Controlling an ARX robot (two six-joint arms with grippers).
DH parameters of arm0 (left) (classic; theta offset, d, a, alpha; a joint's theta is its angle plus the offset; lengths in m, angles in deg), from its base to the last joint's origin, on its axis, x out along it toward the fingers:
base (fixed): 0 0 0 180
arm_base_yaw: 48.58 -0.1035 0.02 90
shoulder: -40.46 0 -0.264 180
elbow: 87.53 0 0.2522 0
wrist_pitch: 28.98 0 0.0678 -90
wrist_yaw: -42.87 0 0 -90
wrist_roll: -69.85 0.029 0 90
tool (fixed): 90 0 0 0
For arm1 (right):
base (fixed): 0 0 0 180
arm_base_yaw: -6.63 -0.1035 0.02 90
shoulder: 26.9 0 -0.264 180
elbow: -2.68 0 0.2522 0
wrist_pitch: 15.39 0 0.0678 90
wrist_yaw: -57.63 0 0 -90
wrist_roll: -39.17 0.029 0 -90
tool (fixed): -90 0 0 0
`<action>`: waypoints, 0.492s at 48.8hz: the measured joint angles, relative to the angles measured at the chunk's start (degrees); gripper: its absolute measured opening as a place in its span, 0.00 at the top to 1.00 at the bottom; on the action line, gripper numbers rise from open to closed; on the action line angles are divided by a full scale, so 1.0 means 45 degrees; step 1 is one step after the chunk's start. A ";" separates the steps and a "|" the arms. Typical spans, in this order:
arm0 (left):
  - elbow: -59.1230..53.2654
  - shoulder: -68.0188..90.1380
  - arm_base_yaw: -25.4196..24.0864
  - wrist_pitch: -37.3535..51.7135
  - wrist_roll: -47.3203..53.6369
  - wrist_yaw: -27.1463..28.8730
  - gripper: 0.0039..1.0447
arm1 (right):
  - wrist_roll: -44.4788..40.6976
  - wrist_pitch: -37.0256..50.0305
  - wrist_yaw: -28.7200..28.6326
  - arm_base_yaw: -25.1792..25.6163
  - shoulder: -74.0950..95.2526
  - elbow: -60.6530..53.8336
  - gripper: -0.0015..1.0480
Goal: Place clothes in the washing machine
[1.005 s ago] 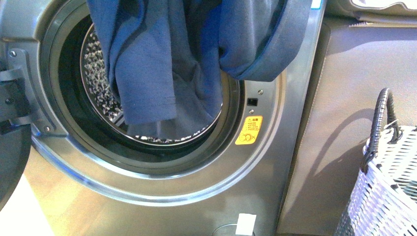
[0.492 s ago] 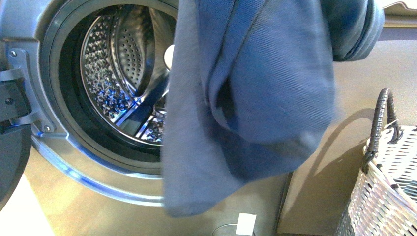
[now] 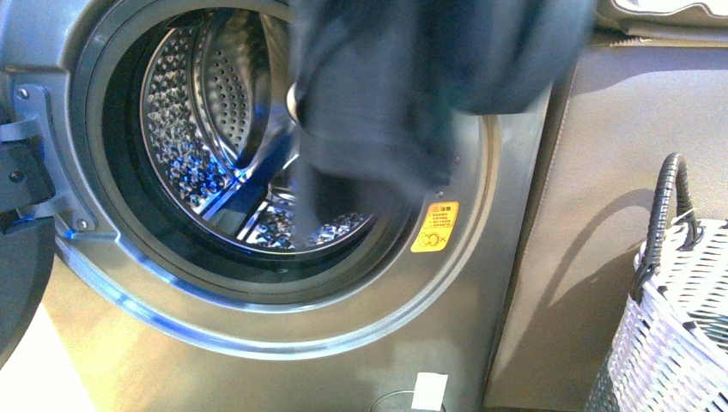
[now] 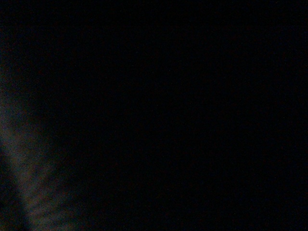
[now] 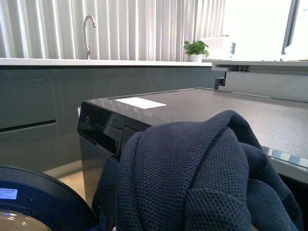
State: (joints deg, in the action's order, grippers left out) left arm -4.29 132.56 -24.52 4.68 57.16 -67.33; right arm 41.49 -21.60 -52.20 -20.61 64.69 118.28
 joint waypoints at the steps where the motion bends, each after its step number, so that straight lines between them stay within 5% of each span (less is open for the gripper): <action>1: 0.0049 0.0039 0.0019 0.0015 0.0000 0.0131 0.06 | 0.0000 0.0000 0.0005 0.0000 0.0000 0.0000 0.94; 5: 0.0068 0.0073 0.0102 0.0214 -0.0039 0.0457 0.06 | -0.0024 0.0000 0.0000 0.0000 0.0000 0.0000 0.90; 24: 0.0068 0.0078 0.0228 0.0549 -0.0204 0.1151 0.06 | -0.0019 0.0024 -0.0039 0.0000 0.0000 0.0000 0.31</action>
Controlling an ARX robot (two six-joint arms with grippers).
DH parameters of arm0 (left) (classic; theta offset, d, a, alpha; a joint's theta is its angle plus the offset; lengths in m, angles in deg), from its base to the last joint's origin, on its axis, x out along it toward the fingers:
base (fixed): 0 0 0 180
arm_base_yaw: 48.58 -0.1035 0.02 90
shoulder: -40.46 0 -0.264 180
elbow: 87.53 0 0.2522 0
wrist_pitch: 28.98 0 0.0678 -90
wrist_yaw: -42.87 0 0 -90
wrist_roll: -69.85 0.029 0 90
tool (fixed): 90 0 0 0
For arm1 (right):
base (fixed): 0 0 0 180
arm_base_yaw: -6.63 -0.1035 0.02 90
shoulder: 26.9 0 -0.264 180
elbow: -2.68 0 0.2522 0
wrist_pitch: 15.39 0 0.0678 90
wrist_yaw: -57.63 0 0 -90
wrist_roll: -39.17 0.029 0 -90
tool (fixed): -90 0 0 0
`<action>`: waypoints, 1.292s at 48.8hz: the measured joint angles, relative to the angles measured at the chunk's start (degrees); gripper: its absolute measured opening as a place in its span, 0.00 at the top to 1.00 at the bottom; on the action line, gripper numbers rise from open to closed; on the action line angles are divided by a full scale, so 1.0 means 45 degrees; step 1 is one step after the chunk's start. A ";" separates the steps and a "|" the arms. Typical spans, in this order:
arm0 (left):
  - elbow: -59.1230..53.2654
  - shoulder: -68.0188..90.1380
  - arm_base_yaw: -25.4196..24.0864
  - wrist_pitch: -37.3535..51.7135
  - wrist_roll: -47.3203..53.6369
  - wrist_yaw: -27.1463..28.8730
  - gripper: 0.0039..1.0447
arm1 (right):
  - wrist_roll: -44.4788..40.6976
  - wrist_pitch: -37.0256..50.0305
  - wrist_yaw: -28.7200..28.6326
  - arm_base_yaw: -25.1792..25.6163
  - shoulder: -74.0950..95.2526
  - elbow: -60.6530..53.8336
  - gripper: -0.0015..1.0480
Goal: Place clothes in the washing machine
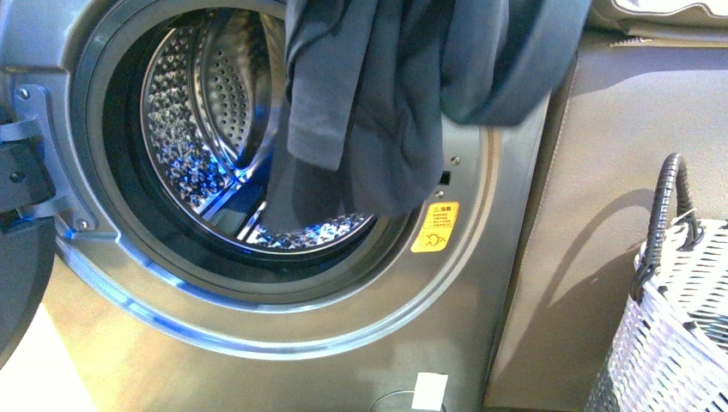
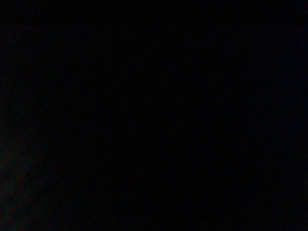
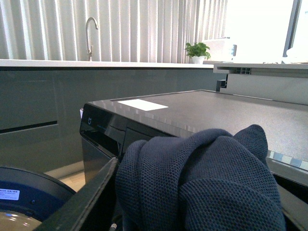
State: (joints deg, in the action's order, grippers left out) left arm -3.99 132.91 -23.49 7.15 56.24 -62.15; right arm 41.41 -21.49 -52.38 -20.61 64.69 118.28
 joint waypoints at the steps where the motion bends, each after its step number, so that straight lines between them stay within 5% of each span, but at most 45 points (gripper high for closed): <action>1: 0.0000 0.0000 0.0005 0.0000 0.0000 0.0005 0.06 | 0.0000 0.0000 0.0000 0.0000 0.0000 0.0000 0.28; 11: -0.0005 -0.0015 0.0029 0.0010 -0.0024 0.0097 0.06 | 0.0024 0.0005 0.0000 0.0000 -0.0005 0.0005 0.06; 39: -0.0019 -0.0015 -0.0155 -0.0316 0.0350 0.1705 0.86 | 0.0019 0.0005 -0.0005 0.0000 -0.0024 0.0019 0.07; 45: -0.0301 -0.0019 -0.0311 -0.0413 0.0398 0.1802 0.87 | -0.0121 -0.0568 0.2914 -0.0068 -0.0797 -0.0869 0.07; 63: -0.1501 -0.0019 -0.1064 -0.0209 0.0379 0.2021 0.87 | 0.0952 0.1919 0.1831 0.0850 -0.4833 -0.7572 0.07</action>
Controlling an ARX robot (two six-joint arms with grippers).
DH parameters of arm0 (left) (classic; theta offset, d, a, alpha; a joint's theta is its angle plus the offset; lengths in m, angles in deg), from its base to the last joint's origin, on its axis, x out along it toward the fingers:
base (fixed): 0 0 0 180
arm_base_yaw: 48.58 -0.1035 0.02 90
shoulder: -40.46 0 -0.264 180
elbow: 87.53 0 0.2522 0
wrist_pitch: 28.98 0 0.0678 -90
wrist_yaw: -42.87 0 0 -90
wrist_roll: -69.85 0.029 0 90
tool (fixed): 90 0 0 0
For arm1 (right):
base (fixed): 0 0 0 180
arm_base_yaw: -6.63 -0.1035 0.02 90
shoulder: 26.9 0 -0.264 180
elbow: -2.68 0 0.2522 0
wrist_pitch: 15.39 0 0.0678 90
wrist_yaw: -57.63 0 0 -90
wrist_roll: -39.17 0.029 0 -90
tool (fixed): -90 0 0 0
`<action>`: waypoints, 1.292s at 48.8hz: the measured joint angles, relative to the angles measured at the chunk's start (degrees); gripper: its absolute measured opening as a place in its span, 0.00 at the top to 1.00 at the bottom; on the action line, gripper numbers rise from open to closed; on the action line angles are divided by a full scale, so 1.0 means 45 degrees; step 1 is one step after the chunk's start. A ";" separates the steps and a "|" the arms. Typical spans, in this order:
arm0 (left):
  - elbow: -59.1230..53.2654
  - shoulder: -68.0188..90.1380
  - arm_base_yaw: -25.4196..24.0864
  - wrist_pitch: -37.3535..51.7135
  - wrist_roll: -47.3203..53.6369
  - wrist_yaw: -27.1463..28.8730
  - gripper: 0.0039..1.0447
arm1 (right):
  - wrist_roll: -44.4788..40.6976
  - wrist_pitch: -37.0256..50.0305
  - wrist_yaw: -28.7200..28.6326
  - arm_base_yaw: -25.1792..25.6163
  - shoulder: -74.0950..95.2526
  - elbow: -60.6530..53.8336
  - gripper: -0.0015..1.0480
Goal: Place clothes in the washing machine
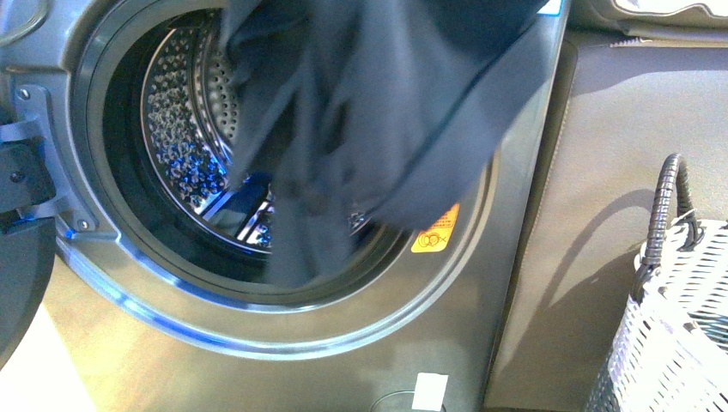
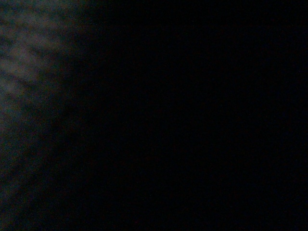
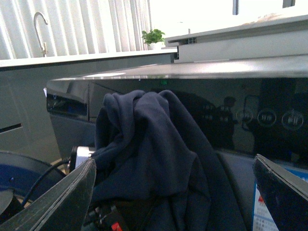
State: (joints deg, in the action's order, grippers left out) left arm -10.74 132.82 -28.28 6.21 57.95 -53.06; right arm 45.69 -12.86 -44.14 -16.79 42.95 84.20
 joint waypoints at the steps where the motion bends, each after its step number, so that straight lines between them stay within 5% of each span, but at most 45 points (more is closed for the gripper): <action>1: -0.0049 0.0000 -0.0010 0.0015 0.0005 0.0000 0.87 | 0.0058 0.0170 -0.0063 0.0049 -0.0112 -0.0330 0.07; 32: -0.3303 0.0204 -0.0665 0.1491 0.0068 0.0044 0.87 | 0.1132 0.2875 0.1477 -0.0155 -0.4080 -0.6747 0.07; 63: -0.4303 0.2161 -0.1763 0.2069 0.0384 0.0427 0.87 | 0.0495 0.6018 0.6727 -0.1389 -0.4974 -1.1672 0.11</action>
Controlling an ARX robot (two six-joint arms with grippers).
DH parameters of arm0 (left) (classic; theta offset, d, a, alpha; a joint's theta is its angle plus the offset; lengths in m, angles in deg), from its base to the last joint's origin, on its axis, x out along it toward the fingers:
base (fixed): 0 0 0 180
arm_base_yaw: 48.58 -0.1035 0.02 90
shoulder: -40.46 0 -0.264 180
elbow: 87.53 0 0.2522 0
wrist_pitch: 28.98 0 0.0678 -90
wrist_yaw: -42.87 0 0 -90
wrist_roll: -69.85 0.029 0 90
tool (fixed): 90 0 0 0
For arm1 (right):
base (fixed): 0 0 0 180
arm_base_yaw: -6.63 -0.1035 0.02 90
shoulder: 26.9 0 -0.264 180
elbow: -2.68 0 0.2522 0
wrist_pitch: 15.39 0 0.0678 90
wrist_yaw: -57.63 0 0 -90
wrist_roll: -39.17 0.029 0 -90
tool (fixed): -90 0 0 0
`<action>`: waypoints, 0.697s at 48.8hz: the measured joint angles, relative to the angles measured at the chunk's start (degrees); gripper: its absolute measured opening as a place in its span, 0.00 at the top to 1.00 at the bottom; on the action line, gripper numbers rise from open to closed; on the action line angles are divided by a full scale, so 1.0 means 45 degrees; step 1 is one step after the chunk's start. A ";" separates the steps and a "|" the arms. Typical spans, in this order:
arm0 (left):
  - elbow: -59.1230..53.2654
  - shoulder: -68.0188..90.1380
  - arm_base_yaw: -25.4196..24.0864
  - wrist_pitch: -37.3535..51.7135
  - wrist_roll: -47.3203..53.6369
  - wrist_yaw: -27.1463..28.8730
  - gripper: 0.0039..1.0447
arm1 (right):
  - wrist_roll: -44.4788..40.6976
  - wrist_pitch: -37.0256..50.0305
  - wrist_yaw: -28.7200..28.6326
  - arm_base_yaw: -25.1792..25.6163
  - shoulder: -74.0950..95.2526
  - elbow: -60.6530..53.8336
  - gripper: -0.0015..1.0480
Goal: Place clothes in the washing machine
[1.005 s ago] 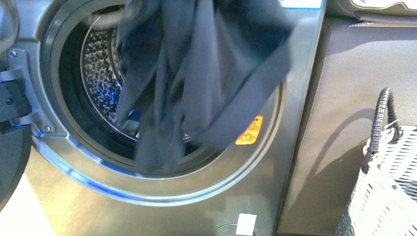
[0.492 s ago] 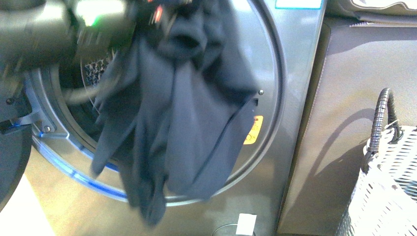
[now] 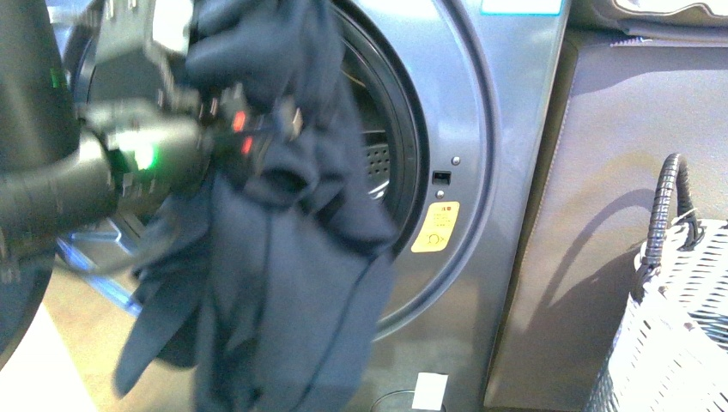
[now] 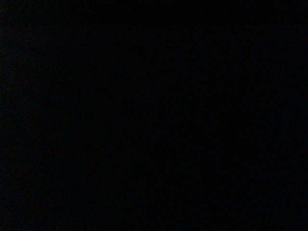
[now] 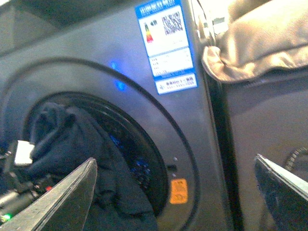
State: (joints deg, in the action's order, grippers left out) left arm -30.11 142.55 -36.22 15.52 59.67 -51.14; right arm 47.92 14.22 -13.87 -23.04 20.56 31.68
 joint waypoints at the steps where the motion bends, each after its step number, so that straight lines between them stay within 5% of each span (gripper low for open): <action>1: 0.0000 0.0063 -0.0015 0.0005 0.0005 0.0000 0.87 | -0.0199 -0.0733 0.0665 -0.0068 -0.0175 0.0053 0.14; 7: 0.0029 0.0636 -0.0155 0.0068 0.0029 0.0053 0.87 | -0.1205 -0.3279 0.1763 0.0301 -0.1166 -0.0170 0.29; 29: 0.1622 0.3337 -0.0408 0.0287 0.0325 0.1258 0.87 | -0.1875 -0.5017 -0.1224 0.3565 -0.4532 -0.2084 0.98; 34: 0.2628 0.4313 -0.0549 0.0180 0.0597 0.1783 0.87 | -0.1909 -0.5406 -0.1846 0.4201 -0.5236 -0.2380 0.98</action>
State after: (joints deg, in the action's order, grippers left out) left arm -18.28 161.96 -38.69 16.33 62.36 -43.12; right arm 39.33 -10.10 -22.17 -4.13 -3.00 20.97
